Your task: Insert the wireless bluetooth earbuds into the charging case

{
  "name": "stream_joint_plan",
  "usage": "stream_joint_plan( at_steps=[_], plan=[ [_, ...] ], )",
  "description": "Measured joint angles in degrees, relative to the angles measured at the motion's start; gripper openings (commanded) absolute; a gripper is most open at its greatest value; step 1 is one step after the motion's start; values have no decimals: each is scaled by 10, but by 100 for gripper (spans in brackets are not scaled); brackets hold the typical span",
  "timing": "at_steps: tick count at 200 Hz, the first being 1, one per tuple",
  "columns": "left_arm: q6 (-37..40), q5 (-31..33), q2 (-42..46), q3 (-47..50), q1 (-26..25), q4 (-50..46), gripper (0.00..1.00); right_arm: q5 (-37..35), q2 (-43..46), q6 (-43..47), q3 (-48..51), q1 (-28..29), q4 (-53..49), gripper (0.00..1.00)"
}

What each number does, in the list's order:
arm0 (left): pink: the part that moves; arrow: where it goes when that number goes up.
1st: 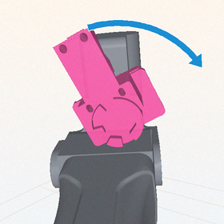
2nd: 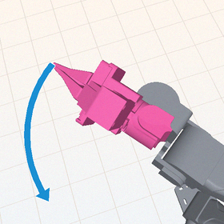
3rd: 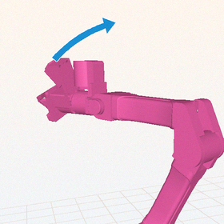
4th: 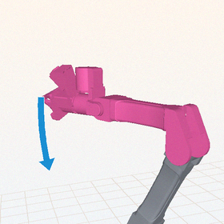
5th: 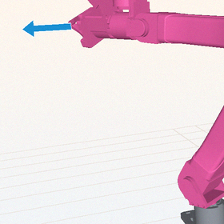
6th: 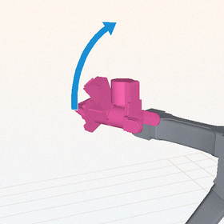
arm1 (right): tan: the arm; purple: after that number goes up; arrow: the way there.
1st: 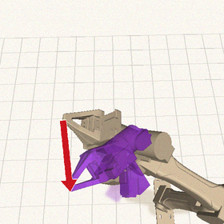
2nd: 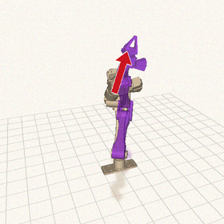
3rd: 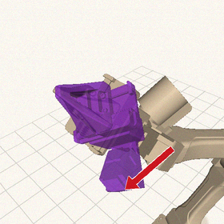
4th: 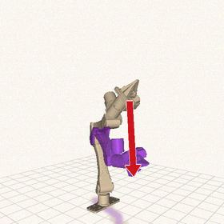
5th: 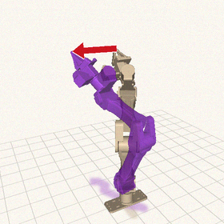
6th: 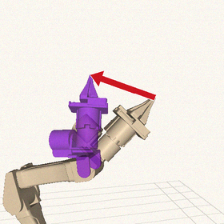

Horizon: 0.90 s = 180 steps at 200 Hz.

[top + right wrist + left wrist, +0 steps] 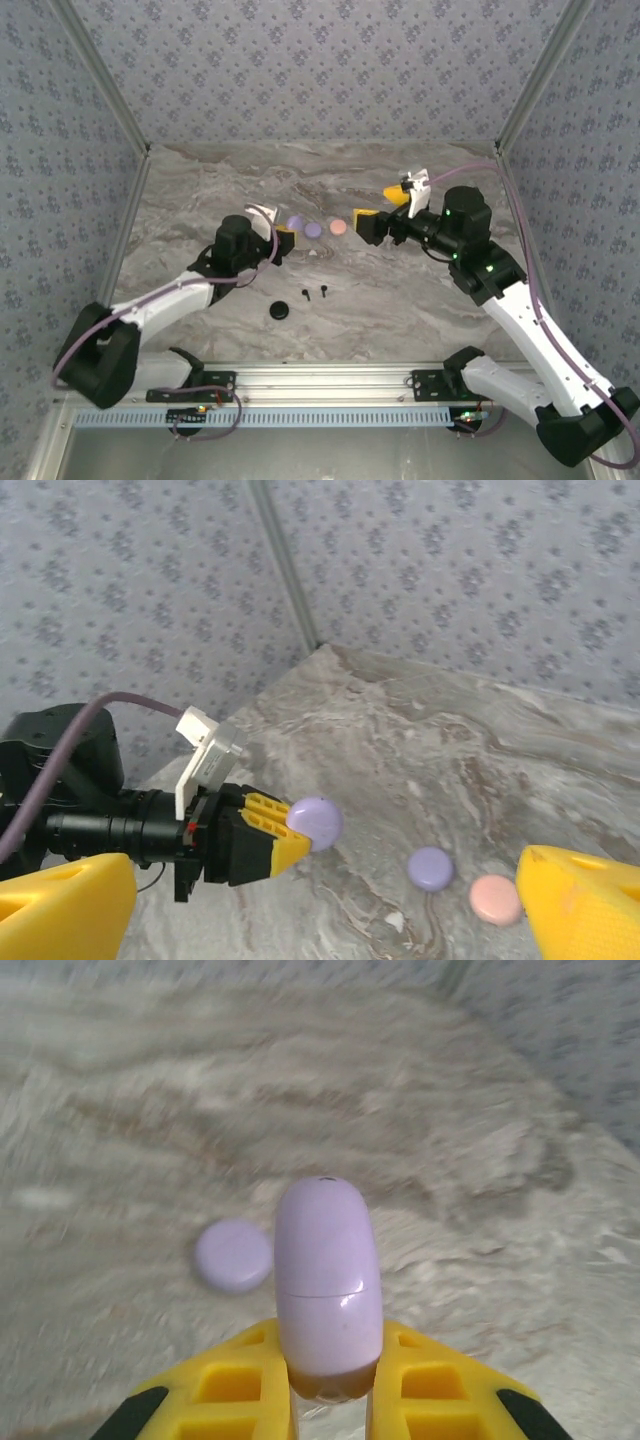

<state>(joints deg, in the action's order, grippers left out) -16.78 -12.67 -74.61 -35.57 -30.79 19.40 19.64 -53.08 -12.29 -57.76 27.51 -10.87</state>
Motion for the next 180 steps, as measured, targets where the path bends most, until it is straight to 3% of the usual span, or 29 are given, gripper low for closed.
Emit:
stream_joint_plan(
  at_steps=[84,104,128,149,180],
  plan=[
    [-124,-87,-250,-117,92,-30,0,-10,-11,-70,36,-23,11,100],
    [-140,-105,-288,-137,99,-36,10,-11,-11,-73,36,-23,4,100],
    [-152,-122,-311,-153,105,-43,32,-20,-12,-74,36,-23,-11,100],
    [-156,-122,-314,-158,105,-48,45,-31,-15,-71,36,-19,-22,100],
    [-152,-120,-314,-165,106,-61,56,-47,-27,-46,36,1,-45,100]
  ],
)
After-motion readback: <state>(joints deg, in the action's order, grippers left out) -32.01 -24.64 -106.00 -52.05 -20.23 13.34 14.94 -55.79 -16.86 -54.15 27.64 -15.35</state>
